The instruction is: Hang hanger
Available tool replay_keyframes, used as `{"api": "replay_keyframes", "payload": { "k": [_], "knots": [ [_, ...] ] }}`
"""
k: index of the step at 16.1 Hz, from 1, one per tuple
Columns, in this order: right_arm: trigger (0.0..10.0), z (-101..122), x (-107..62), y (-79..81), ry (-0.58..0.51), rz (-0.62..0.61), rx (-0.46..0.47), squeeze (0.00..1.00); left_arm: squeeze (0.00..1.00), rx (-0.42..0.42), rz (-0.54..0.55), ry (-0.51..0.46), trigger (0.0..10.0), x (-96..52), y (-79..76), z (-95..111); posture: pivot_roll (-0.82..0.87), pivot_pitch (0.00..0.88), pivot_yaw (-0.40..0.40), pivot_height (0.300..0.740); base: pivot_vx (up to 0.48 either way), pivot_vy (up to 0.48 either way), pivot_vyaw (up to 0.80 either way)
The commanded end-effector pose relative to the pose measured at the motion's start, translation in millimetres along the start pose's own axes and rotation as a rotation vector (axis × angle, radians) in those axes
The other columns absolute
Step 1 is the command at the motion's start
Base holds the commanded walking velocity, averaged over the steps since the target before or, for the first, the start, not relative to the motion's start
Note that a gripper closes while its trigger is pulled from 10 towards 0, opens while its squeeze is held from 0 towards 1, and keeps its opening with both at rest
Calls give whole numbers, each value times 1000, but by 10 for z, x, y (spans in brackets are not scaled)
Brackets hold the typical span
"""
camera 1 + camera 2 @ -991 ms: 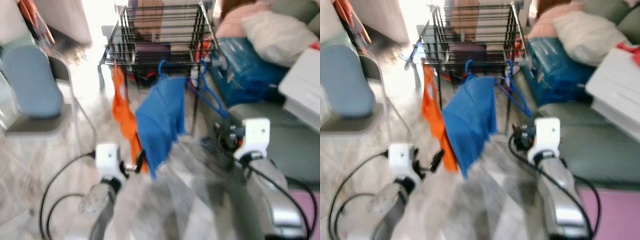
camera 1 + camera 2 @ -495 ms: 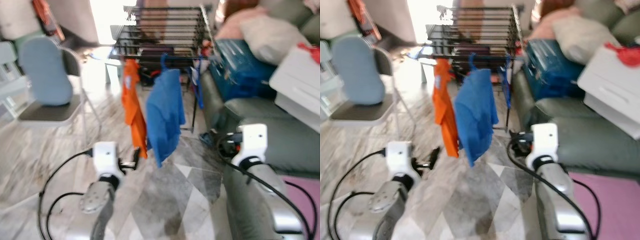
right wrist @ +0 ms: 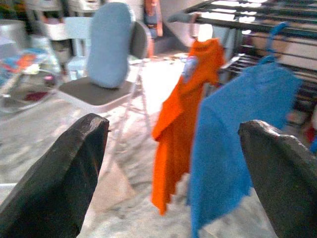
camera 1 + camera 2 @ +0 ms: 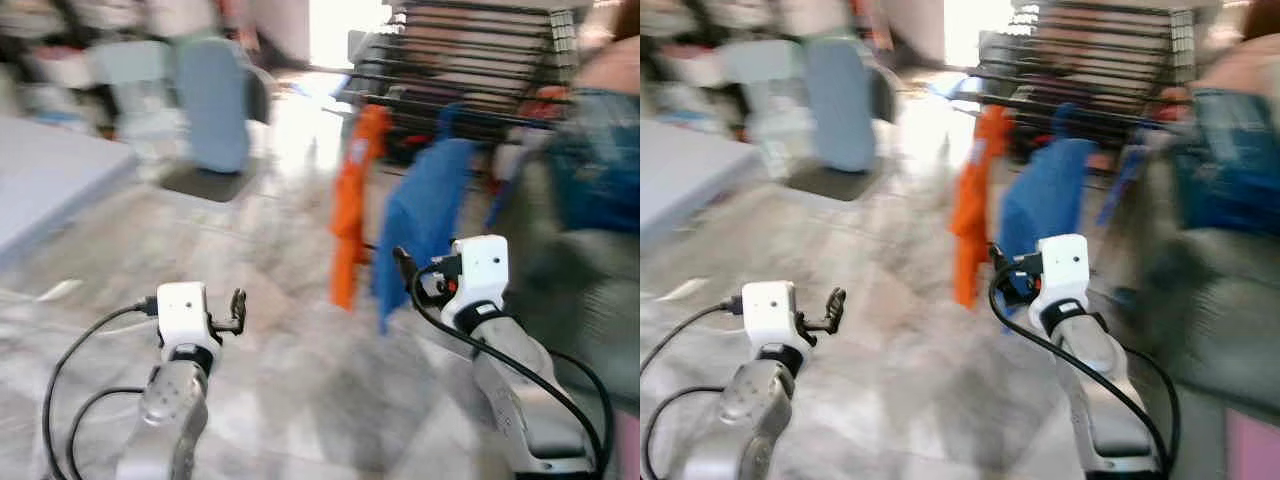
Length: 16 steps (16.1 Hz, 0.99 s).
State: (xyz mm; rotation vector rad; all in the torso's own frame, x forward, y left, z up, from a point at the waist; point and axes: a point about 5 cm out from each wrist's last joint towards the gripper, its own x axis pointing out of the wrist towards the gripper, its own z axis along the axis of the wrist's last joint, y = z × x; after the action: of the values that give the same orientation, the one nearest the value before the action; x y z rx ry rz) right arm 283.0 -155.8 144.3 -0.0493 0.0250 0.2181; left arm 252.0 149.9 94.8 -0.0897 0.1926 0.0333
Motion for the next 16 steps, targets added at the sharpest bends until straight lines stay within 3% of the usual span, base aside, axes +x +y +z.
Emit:
{"api": "replay_keyframes", "payload": {
  "k": [1, 13, 16],
  "knots": [
    [10000, 3, 10, 15, -5, 11, 11, 0, 0, 15, 7, -8, 10000, 8, 7, 18, -94, 8, 16, 740, 0, 0, 800],
    [10000, -11, 27, 70, -4, 52, 16, 0, 0, 29, 48, -21, 10000, 3, 38, 29, -88, 17, 9, 740, 0, 0, 800],
    [10000, 16, 41, 36, -26, 29, 54, 0, 0, -9, -38, -51, 10000, -51, 1, 68, -88, 14, 6, 740, 0, 0, 421]
  ]
}}
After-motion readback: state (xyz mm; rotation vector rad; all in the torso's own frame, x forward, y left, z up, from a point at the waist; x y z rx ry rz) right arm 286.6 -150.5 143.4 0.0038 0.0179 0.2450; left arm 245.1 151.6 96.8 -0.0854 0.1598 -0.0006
